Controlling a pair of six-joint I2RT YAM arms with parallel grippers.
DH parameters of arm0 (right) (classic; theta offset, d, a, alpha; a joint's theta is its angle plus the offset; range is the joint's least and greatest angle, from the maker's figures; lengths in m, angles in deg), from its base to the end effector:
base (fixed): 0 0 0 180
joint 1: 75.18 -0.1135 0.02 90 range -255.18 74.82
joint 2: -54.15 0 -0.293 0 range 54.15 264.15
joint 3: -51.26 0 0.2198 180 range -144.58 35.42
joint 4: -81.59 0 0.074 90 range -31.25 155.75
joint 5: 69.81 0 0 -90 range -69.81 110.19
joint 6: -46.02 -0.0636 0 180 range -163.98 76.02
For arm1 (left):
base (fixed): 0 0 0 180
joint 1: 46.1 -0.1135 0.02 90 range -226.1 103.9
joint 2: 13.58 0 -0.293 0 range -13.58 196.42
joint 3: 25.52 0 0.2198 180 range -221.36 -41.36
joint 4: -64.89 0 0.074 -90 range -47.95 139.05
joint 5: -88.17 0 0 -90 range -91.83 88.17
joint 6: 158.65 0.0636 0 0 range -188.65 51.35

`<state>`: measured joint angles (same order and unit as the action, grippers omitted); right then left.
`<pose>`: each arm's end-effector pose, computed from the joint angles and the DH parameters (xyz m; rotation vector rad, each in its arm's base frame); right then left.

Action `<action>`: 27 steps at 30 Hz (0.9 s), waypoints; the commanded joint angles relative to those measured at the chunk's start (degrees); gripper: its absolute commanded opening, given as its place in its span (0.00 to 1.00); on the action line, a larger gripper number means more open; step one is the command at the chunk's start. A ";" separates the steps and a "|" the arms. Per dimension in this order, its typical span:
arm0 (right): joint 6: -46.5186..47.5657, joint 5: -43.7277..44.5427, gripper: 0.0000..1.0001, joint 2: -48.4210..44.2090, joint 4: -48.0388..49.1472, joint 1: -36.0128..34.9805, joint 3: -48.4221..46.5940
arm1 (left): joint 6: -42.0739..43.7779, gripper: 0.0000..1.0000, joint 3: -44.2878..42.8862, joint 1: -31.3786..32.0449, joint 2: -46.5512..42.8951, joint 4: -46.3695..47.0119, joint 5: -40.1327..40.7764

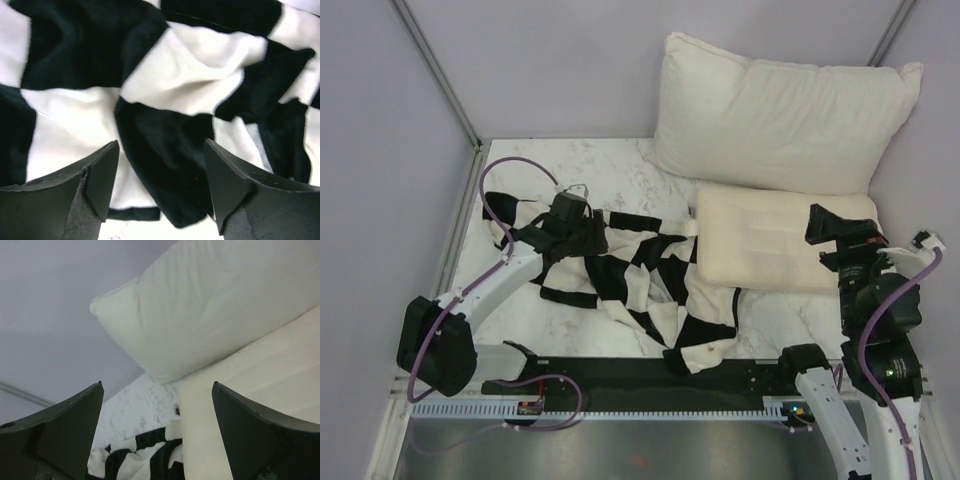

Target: Put the pillow into the pillowcase

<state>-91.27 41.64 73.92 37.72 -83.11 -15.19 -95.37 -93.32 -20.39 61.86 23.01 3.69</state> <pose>0.0310 -0.0192 0.3790 0.7940 1.3251 0.4832 0.2309 -0.1044 0.2634 -0.0652 2.4507 -0.2932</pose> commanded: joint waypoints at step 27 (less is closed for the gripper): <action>24.97 7.63 0.98 62.14 5.61 -27.67 1.03 | -7.38 0.81 -8.33 21.92 12.45 -3.49 -0.60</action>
<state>-65.61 39.98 133.96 40.73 -110.76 -16.13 -99.99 -100.67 0.14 73.92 18.94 3.60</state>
